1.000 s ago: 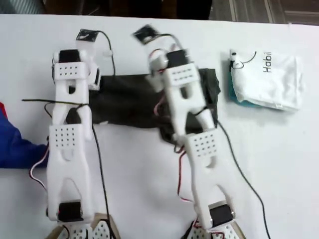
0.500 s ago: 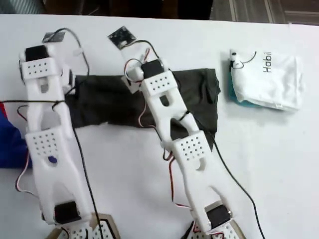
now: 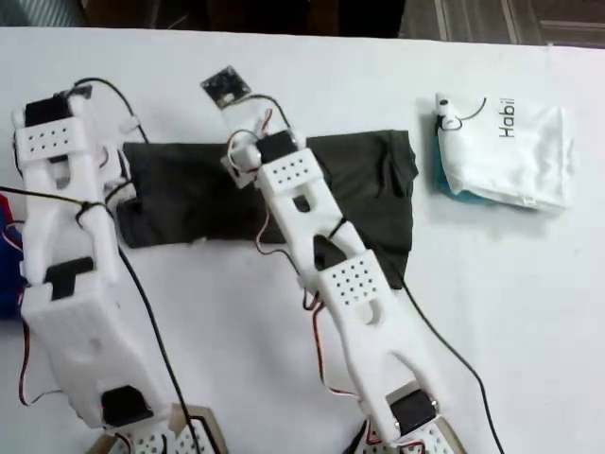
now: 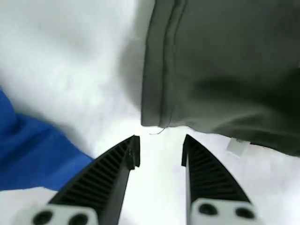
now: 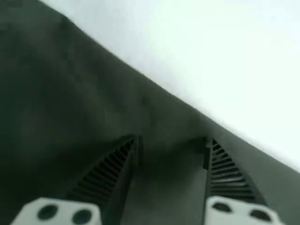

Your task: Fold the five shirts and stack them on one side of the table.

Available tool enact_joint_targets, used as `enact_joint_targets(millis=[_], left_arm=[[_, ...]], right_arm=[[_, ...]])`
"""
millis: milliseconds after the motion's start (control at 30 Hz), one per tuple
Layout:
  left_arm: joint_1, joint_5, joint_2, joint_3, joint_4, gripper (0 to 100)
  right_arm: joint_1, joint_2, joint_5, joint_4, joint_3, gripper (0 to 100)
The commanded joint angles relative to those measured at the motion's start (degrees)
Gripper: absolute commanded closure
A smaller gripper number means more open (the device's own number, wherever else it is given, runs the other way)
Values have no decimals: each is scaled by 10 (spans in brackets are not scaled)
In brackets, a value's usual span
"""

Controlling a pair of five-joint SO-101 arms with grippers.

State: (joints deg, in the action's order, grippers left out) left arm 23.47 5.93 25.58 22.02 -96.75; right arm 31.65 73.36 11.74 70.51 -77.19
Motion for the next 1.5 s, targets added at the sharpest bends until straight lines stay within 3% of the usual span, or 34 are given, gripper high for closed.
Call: enact_joint_targets(millis=[0, 133, 333, 467, 667, 833, 1033, 1233, 1467], left_arm=[[-15, 5, -68, -51, 51, 832], [-19, 5, -76, -93, 76, 832], [-18, 5, -78, -99, 71, 832], [-19, 5, -79, -98, 72, 832], [-25, 5, -79, -96, 93, 832], [-30, 10, -75, -38, 127, 832], [-69, 41, -54, 51, 210, 832], [-131, 26, 111, 156, 257, 832], [-116, 3, 338, 442, 167, 832]], right_arm=[[-12, 11, 1, -35, -11, 786], [-36, 24, 5, -92, -11, 786], [-75, 55, 151, -187, -2, 787], [-106, 62, 154, -204, -3, 787], [-102, -17, 89, -147, -3, 786], [-94, -99, 81, -85, -3, 786], [-122, -187, 84, 108, -3, 786], [-179, -198, 86, 205, 1, 785], [-256, -124, 86, 177, -1, 785]])
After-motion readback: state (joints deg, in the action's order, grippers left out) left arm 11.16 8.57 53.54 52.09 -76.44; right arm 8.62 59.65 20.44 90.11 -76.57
